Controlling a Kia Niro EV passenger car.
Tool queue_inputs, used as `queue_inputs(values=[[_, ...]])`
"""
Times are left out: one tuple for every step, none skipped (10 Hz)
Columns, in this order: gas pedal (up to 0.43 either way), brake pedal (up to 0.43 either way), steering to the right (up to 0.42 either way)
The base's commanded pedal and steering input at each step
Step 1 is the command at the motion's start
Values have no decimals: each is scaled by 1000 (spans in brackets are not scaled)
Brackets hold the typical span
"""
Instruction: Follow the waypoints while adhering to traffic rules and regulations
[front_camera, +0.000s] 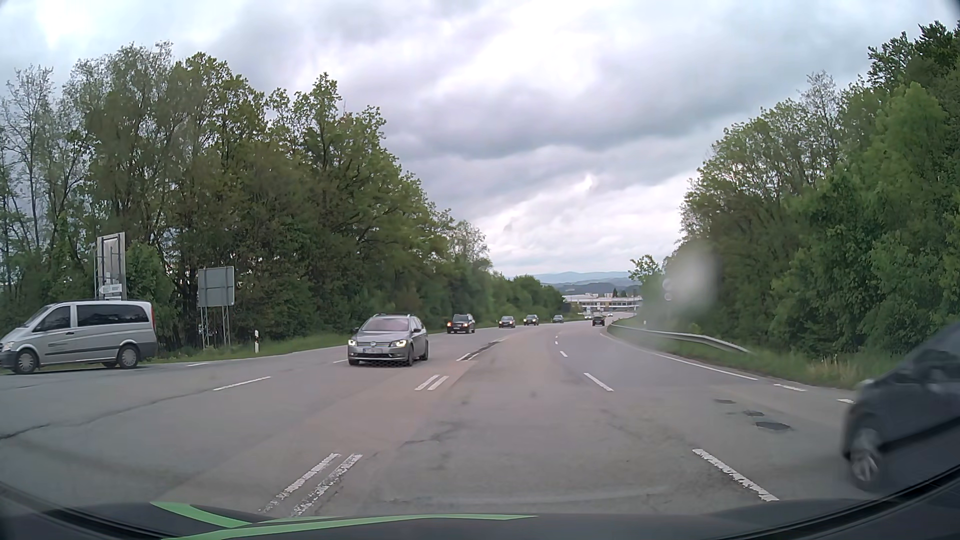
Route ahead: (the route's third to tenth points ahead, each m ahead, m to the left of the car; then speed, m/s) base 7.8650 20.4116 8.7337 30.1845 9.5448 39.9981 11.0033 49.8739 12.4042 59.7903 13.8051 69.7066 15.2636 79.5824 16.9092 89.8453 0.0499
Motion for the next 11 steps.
queue_inputs(values=[[0,256,3],[0,256,3],[0,256,3],[0,256,3],[0,256,3],[0,262,3],[0,262,3],[0,262,3],[0,262,3],[0,262,3],[0,262,3]])
